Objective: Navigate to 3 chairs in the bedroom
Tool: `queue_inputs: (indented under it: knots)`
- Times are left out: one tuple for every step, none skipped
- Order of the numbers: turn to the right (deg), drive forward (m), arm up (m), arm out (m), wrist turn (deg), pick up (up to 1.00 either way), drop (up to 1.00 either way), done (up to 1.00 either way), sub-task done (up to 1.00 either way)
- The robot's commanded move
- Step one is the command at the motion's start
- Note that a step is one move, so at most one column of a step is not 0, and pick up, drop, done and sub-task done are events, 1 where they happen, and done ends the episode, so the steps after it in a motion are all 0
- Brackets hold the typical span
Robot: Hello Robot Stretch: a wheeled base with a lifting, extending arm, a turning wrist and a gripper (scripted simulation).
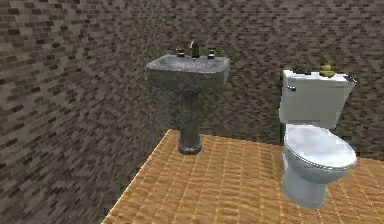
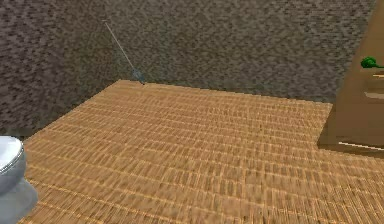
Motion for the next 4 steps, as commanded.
queue_inputs:
  knots:
    - [15.0,0.00,0.00,0.00,0.0,0.00,0.00,0.00,0.00]
    - [0.0,0.15,0.00,0.00,0.0,0.00,0.00,0.00,0.00]
    - [45.0,0.00,0.00,0.00,0.0,0.00,0.00,0.00,0.00]
    - [18.0,0.00,0.00,0.00,0.0,0.00,0.00,0.00,0.00]
